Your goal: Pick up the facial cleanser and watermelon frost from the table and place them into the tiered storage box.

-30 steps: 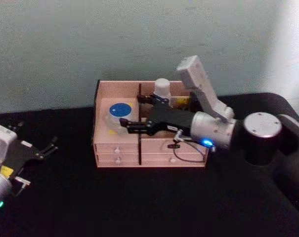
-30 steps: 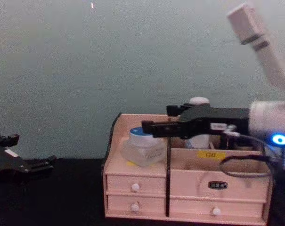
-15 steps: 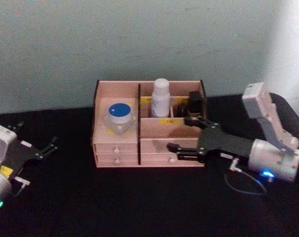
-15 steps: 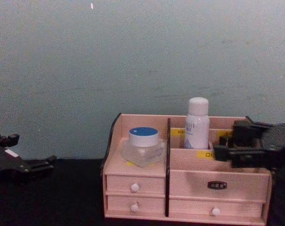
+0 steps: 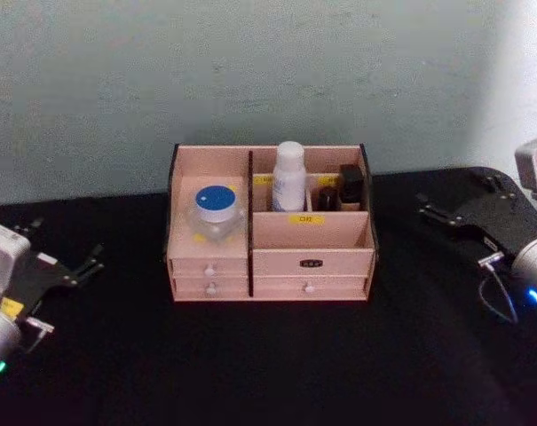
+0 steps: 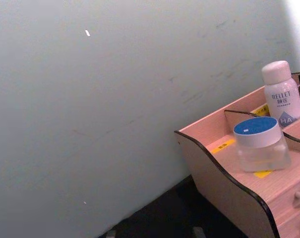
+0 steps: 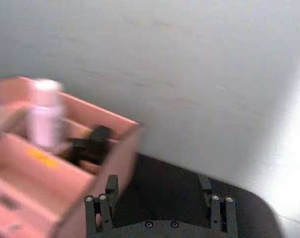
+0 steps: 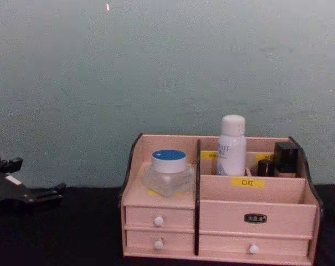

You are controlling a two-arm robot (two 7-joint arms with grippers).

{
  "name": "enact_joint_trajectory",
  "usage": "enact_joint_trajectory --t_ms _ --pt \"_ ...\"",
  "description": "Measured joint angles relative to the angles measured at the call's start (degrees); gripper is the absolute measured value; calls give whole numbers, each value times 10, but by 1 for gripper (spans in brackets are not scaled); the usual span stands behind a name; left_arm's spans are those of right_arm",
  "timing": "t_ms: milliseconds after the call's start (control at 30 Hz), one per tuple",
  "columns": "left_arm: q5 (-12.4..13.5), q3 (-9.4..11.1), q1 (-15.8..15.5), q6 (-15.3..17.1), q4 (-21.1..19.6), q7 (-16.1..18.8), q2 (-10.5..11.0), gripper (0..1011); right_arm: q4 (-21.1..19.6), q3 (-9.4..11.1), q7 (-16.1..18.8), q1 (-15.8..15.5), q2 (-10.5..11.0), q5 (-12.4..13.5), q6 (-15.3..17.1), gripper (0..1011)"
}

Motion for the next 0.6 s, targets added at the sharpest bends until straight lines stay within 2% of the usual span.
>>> enact_joint_trajectory --t_ms 33,133,333,367,433,600 --pt "0 0 0 0 0 0 0 1001 9 1 -27 1 -11 -17 0 1002" --pt "0 0 0 0 0 0 0 1001 21 -1 -53 5 -25 -38 0 1002" --pt "0 0 0 0 0 0 0 1001 69 -30 -116 20 -63 -115 -9 1002" --pt "0 0 0 0 0 0 0 1001 69 -30 -116 20 -63 -115 -9 1002" --pt "0 0 0 0 0 0 0 1001 94 -44 -133 27 -78 -143 -15 1003" --pt "0 0 0 0 0 0 0 1001 120 -51 -133 34 -96 -154 -17 1002"
